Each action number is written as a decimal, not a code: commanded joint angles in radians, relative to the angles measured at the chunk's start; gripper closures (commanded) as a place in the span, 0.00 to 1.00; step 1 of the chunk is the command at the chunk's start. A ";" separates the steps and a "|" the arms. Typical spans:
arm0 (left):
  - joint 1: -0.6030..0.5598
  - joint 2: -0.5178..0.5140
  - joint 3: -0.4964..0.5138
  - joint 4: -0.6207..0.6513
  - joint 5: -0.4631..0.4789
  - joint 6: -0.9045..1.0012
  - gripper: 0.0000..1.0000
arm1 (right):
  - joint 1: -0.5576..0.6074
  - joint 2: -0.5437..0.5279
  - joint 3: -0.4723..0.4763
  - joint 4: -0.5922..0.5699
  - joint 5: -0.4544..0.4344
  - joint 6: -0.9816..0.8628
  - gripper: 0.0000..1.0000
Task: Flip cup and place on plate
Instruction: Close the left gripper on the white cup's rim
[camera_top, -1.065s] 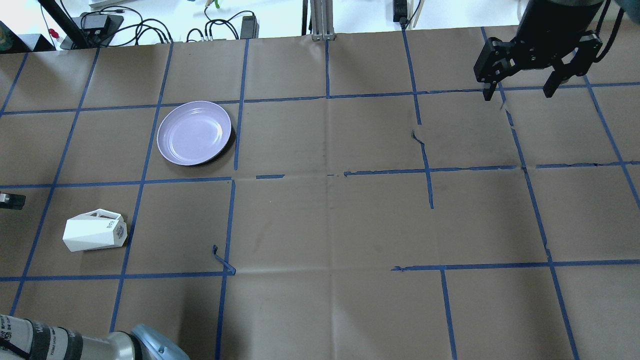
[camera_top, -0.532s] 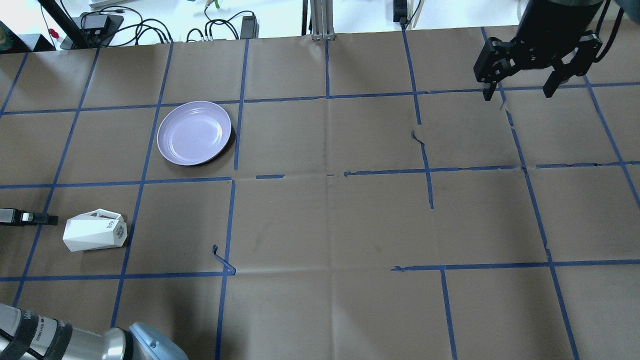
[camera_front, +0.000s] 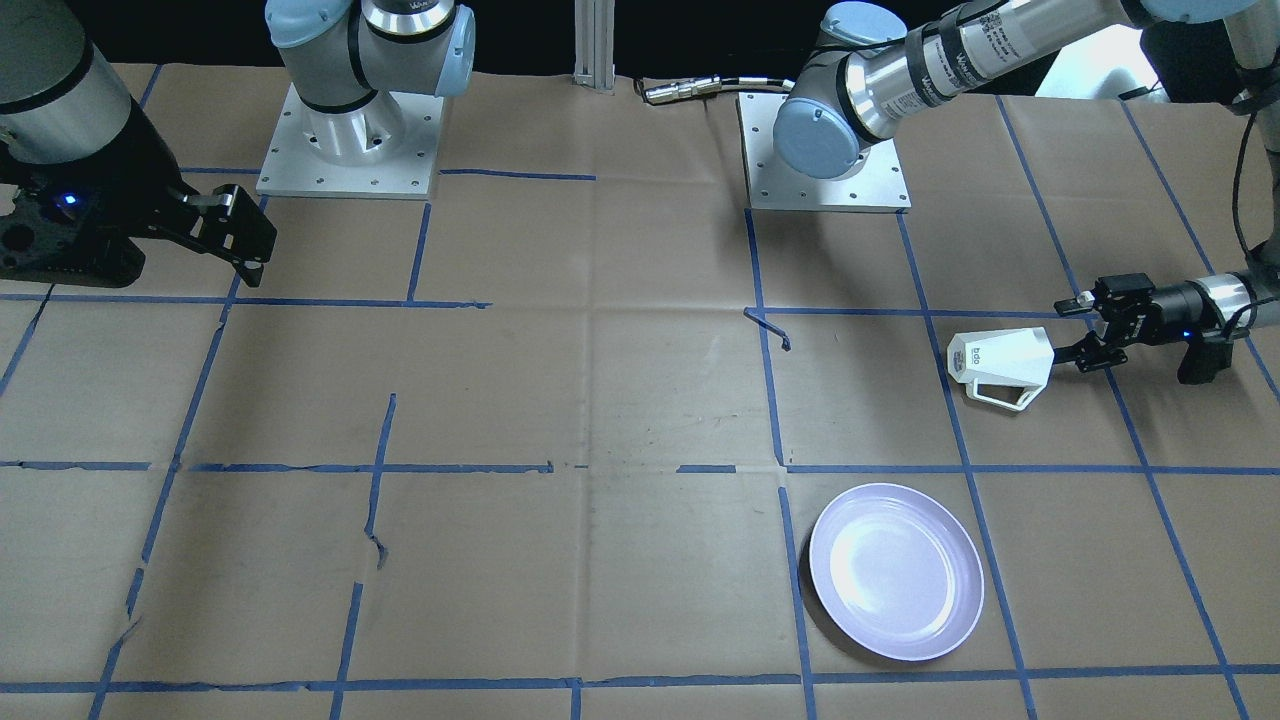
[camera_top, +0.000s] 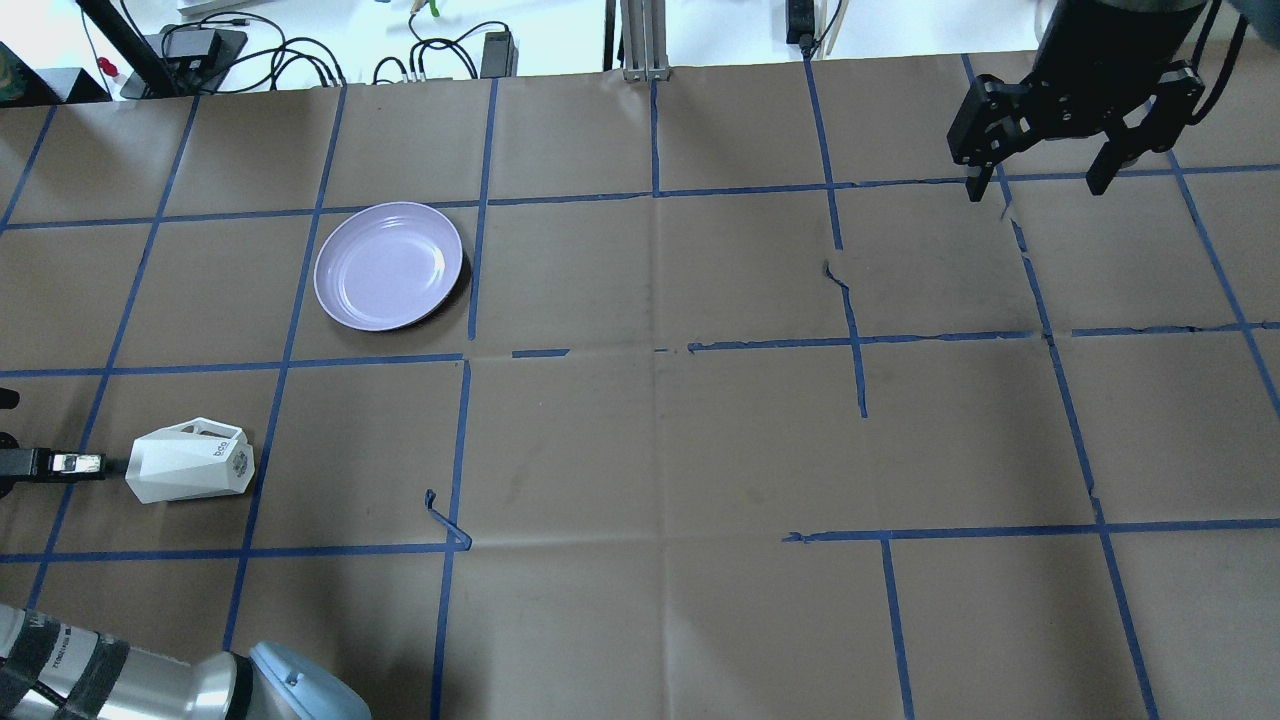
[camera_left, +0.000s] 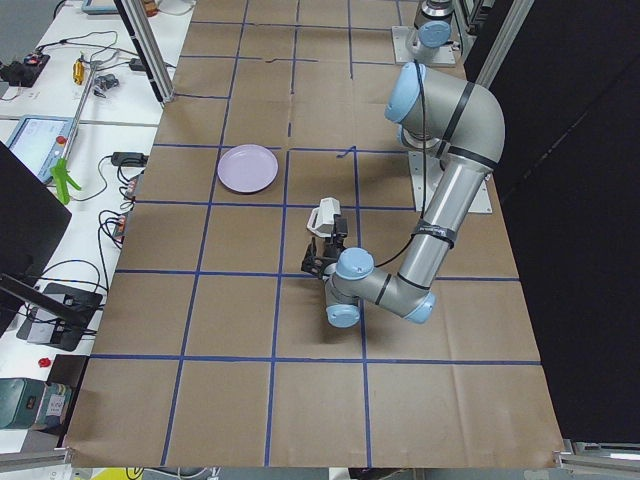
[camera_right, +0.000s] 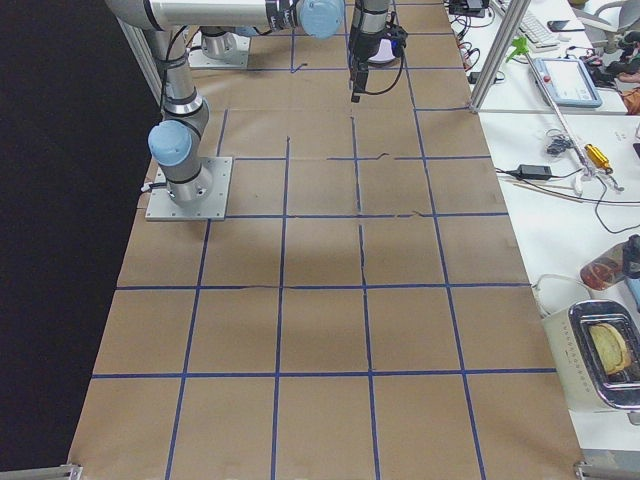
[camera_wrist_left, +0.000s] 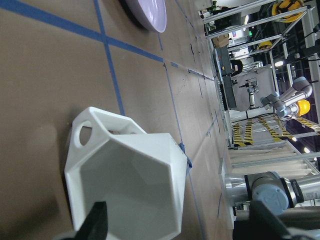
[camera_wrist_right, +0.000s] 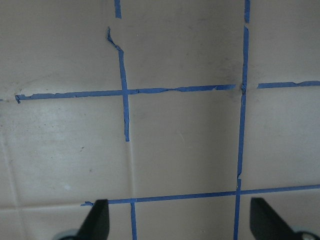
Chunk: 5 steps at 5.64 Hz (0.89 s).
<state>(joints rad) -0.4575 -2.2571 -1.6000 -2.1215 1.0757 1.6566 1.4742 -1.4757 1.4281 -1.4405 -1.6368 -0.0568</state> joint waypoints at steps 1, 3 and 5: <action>0.003 -0.016 -0.003 -0.054 -0.005 0.023 0.01 | 0.000 0.000 0.000 -0.001 0.000 0.000 0.00; -0.003 -0.042 -0.012 -0.055 -0.045 0.023 0.01 | 0.000 0.000 0.000 0.000 0.000 0.000 0.00; -0.009 -0.068 -0.011 -0.058 -0.091 0.025 0.02 | 0.000 0.000 0.000 -0.001 0.000 0.000 0.00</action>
<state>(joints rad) -0.4640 -2.3171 -1.6107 -2.1783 0.9974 1.6815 1.4742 -1.4757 1.4282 -1.4408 -1.6367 -0.0567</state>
